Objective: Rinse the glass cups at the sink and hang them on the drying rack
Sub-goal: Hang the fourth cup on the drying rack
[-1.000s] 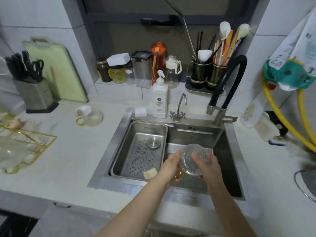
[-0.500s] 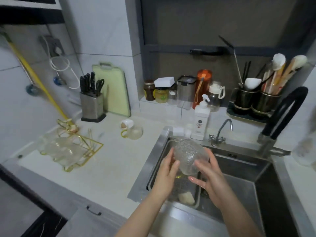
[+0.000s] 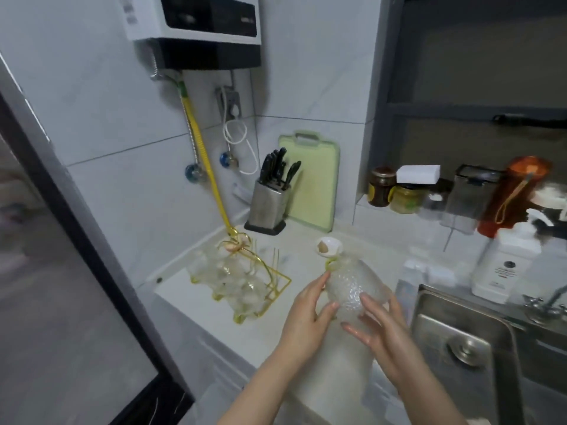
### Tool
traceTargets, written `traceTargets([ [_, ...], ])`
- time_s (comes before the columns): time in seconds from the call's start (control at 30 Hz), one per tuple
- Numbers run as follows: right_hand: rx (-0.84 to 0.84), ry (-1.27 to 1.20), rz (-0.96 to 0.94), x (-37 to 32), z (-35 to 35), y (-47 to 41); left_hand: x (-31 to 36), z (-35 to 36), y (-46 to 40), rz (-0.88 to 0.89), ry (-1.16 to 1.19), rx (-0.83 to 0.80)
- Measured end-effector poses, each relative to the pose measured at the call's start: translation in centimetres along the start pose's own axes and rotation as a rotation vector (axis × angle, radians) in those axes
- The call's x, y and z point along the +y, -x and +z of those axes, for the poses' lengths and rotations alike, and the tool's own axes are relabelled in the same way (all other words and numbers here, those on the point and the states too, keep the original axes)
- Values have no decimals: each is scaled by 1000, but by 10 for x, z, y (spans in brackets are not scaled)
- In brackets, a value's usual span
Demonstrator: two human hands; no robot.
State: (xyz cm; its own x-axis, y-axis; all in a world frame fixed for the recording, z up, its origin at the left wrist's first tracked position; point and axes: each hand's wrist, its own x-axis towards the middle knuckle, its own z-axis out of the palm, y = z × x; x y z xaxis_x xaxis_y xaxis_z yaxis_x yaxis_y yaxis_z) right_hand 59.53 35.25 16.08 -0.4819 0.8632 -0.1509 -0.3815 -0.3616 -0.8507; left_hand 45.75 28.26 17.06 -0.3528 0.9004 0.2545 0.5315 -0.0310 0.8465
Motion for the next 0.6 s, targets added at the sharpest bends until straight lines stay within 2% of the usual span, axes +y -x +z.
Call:
traceTargets([
  [0.3,81,15,19,41,56,-42,-46,-64,-32,-179,121,-79],
  [0.37,74,43,10,43,60,-55,-52,-74,-51,-233,140,-52],
  [0.5,53,90,-5,42,62,-90,-71,-96,-106,-284,-69,118],
  [0.6,15,115,13,43,60,-118,-93,-109,-150,-396,-238,193],
])
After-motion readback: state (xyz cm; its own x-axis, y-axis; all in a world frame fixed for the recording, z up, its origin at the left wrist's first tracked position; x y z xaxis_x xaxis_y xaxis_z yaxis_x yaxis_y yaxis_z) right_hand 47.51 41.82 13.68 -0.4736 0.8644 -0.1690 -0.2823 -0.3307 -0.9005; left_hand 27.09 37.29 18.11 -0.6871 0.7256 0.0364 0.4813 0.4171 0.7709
